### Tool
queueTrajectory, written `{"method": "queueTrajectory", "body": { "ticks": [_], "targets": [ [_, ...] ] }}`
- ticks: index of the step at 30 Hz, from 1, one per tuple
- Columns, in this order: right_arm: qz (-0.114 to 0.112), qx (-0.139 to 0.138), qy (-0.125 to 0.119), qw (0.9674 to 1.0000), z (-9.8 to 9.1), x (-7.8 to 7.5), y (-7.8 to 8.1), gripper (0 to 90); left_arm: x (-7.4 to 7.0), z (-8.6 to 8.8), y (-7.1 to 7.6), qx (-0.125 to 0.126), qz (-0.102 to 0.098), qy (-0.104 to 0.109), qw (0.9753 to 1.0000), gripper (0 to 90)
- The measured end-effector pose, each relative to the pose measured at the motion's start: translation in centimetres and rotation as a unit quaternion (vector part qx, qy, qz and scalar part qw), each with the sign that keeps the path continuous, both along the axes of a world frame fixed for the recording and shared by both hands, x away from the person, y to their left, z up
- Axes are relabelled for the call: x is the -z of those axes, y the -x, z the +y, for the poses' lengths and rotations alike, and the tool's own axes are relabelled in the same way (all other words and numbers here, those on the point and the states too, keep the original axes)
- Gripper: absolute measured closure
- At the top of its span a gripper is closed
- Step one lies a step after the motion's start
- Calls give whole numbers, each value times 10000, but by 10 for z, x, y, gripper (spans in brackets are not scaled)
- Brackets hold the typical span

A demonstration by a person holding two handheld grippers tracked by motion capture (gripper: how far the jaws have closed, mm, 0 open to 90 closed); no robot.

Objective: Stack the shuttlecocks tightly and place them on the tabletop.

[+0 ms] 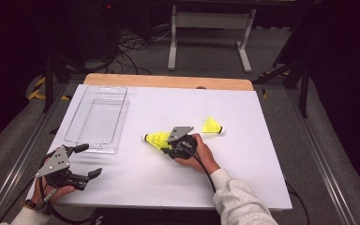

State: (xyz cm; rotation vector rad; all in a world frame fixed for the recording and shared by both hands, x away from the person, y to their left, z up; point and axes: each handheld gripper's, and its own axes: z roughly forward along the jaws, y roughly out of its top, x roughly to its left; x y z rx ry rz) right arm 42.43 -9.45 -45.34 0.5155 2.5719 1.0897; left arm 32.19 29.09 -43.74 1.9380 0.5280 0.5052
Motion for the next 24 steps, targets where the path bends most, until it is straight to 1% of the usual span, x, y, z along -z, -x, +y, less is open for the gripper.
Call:
{"method": "queueTrajectory", "body": {
  "ticks": [3,6,8,12,15,19,21,22,24],
  "targets": [
    [-21,30,-60,10000,-2,-3,1,621,-1,0,0,20,-16,6,10000,67],
    [-56,32,-43,10000,-2,-4,3,607,-1,0,-1,39,-32,29,10000,67],
    [-82,36,-22,10000,-3,-5,5,587,0,0,-2,88,-20,-15,10000,67],
    [-155,68,-85,9998,-5,-10,6,561,0,0,-1,110,-23,-18,9999,66],
    [-169,94,-135,9997,-7,-12,7,542,0,0,-1,101,-38,5,9999,66],
    [-197,97,-179,9996,-9,-15,10,520,0,-2,-2,119,-32,-20,9999,66],
    [-231,73,-179,9995,-11,-17,11,514,0,-4,-3,151,-35,-52,9999,66],
    [-270,114,-184,9994,-11,-19,13,512,-1,-4,-3,143,-33,-40,9999,66],
    [-322,96,-236,9992,-13,-23,16,504,0,-5,-3,147,-4,-11,9999,67]
  ]
}}
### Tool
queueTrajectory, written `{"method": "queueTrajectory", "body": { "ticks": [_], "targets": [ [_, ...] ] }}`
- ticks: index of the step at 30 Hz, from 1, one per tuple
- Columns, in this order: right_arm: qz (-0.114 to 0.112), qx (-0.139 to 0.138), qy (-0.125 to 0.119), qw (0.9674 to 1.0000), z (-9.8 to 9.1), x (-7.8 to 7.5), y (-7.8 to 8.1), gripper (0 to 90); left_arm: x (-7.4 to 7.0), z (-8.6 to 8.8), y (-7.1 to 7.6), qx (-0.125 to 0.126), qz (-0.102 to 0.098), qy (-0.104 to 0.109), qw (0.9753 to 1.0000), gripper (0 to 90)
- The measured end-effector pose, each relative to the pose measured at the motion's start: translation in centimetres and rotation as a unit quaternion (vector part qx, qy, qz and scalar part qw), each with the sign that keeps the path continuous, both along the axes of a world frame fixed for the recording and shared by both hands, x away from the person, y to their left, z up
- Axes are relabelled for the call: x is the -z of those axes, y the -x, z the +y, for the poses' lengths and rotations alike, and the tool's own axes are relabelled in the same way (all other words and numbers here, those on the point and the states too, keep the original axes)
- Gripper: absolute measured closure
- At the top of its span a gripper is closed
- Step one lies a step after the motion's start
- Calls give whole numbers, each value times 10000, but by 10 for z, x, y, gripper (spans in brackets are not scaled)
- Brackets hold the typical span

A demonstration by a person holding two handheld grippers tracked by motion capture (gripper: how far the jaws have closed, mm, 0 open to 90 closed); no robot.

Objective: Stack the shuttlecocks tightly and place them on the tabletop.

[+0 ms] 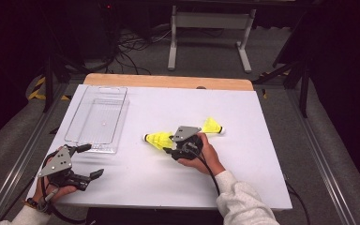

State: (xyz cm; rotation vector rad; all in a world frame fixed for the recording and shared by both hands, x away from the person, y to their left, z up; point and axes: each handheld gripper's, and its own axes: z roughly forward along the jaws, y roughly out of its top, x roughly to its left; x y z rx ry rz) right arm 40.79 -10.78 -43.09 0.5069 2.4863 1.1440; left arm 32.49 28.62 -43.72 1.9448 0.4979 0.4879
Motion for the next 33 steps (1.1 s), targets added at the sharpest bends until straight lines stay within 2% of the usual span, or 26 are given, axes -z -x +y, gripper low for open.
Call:
{"method": "queueTrajectory", "body": {
  "ticks": [2,6,11,18,22,24,25,28,32,33],
  "targets": [
    [-113,-2,-7,9999,-1,-7,6,482,0,0,1,24,-35,-67,10000,66],
    [-218,26,-66,9997,-3,-12,10,432,0,2,3,-26,-2,-13,10000,66],
    [-344,-26,-171,9993,-9,-20,18,376,1,0,2,-8,7,-60,10000,66],
    [-518,46,-205,9984,-21,-27,26,287,2,-1,0,27,21,-84,10000,66],
    [-579,249,-286,9976,-30,-30,29,202,2,-3,-2,42,22,-90,9999,66],
    [-677,369,-224,9968,-34,-31,31,167,2,-4,-2,47,35,-82,9999,65],
    [-702,437,-294,9961,-38,-32,34,145,2,-5,-3,73,12,-86,9999,65],
    [-730,522,-323,9954,-43,-33,37,137,1,-6,-4,86,0,-75,9999,64],
    [-882,655,-201,9937,-52,-34,43,121,1,-7,-6,110,2,-102,9999,62],
    [-931,715,-258,9928,-58,-35,47,120,1,-7,-6,117,2,-78,9999,61]
  ]
}}
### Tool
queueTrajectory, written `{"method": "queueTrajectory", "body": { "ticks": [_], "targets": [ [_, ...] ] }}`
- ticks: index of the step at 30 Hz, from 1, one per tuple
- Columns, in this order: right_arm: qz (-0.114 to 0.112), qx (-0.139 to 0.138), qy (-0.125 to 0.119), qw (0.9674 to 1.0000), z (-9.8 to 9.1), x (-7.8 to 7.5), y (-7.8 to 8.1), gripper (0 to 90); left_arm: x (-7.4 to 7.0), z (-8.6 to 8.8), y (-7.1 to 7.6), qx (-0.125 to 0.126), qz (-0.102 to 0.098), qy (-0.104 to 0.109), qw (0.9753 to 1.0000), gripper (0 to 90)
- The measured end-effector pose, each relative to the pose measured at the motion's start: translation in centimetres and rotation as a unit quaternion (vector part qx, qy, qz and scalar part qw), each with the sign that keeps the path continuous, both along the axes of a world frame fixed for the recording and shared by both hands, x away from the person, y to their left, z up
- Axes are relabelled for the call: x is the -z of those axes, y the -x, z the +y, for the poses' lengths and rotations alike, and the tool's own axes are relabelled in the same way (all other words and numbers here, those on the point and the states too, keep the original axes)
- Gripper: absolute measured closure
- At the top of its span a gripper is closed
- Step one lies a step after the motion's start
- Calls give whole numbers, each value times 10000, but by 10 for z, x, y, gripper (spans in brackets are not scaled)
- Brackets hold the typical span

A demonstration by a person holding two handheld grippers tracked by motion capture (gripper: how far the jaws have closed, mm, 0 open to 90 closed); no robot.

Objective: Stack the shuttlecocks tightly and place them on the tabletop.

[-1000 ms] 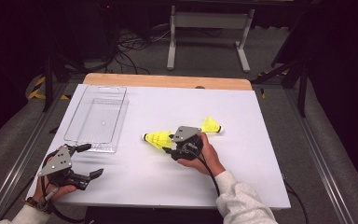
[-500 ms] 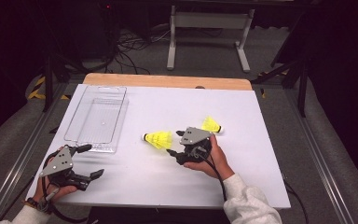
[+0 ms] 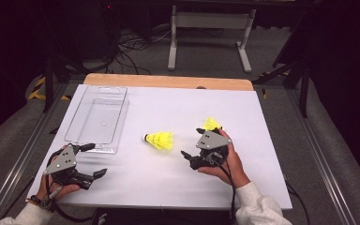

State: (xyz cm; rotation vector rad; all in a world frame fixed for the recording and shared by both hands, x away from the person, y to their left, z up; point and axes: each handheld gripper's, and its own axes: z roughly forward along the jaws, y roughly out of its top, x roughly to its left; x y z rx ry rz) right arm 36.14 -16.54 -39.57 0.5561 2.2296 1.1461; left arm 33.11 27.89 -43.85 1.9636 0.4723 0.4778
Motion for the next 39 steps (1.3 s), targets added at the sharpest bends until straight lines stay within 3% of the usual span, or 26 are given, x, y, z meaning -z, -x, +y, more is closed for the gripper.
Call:
{"method": "queueTrajectory", "body": {
  "ticks": [12,18,28,39],
  "targets": [
    [-18,226,-259,9994,-30,0,9,121,-1,-3,2,26,-26,-71,10000,52],
    [-120,476,-200,9986,-43,-1,11,112,-1,-3,3,39,-31,-84,10000,48],
    [-71,750,-218,9969,-68,0,6,112,-1,-2,3,18,-37,-67,10000,42],
    [264,1101,-425,9927,-99,8,-10,112,0,-3,4,-13,-37,-84,10000,39]
  ]
}}
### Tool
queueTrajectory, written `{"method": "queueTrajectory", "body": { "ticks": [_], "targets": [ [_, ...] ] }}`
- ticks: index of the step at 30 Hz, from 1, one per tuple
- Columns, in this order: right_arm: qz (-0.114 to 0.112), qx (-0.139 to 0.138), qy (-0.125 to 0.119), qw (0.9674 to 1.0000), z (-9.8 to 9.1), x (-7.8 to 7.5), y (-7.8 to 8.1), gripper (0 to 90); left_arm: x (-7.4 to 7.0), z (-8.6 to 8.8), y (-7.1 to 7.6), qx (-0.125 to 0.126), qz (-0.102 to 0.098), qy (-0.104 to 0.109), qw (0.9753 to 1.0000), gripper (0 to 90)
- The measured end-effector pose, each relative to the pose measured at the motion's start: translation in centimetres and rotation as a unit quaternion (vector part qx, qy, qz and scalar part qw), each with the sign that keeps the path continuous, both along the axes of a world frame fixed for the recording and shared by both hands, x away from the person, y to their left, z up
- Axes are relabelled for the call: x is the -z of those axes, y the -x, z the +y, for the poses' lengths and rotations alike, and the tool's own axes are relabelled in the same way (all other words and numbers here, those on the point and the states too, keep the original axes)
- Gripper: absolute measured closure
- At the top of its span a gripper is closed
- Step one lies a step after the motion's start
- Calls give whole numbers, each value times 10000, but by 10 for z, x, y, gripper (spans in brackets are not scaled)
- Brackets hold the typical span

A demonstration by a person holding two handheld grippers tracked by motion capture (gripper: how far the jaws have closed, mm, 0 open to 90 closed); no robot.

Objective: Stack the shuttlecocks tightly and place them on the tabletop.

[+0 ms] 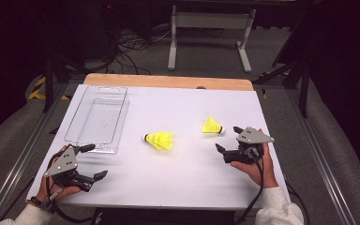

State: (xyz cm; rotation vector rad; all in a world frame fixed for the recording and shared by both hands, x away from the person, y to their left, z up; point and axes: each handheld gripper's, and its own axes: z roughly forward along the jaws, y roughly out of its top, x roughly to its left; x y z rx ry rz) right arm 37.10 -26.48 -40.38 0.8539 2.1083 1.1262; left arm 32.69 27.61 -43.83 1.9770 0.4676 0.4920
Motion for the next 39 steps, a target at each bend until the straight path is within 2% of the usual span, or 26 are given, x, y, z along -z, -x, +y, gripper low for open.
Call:
{"method": "queueTrajectory", "body": {
  "ticks": [5,7,12,14,16,17,19,20,25,27,30,33,36,37,38,39],
  "targets": [
    [94,54,90,9999,-3,4,-7,112,1,1,-2,11,29,2,10000,39],
    [159,58,79,9998,-4,5,-11,113,1,1,-2,19,30,8,10000,39],
    [379,2,247,9990,-1,10,-22,117,1,1,-2,38,24,-27,10000,39],
    [463,-75,269,9985,0,11,-29,156,1,2,-3,13,50,13,10000,40],
    [533,-87,270,9982,2,11,-34,156,1,2,-3,18,48,13,10000,43],
    [536,-110,409,9977,5,10,-41,157,1,0,-4,31,50,0,10000,44],
    [561,-121,458,9973,7,10,-44,158,2,-1,-5,46,69,-11,10000,44],
    [623,-124,504,9967,7,10,-51,166,2,-2,-5,63,62,-47,10000,45],
    [767,-85,441,9960,2,12,-69,195,3,-3,-6,68,93,-46,9999,47],
    [812,-147,559,9950,2,13,-74,193,3,-2,-6,75,97,-59,9999,48],
    [885,-197,515,9945,2,16,-79,193,3,-3,-6,86,116,-63,9999,48],
    [977,-188,623,9931,2,20,-85,183,4,-3,-6,90,125,-58,9999,48],
    [1059,-175,626,9923,3,23,-89,177,4,-3,-6,94,139,-74,9998,49],
    [1075,-163,678,9918,3,25,-90,177,4,-4,-6,109,138,-83,9998,51],
    [1157,-181,820,9897,6,28,-93,178,4,-3,-6,112,134,-100,9998,53],
    [1157,-181,820,9897,6,28,-93,178,4,-4,-6,106,142,-97,9998,53]
  ]
}}
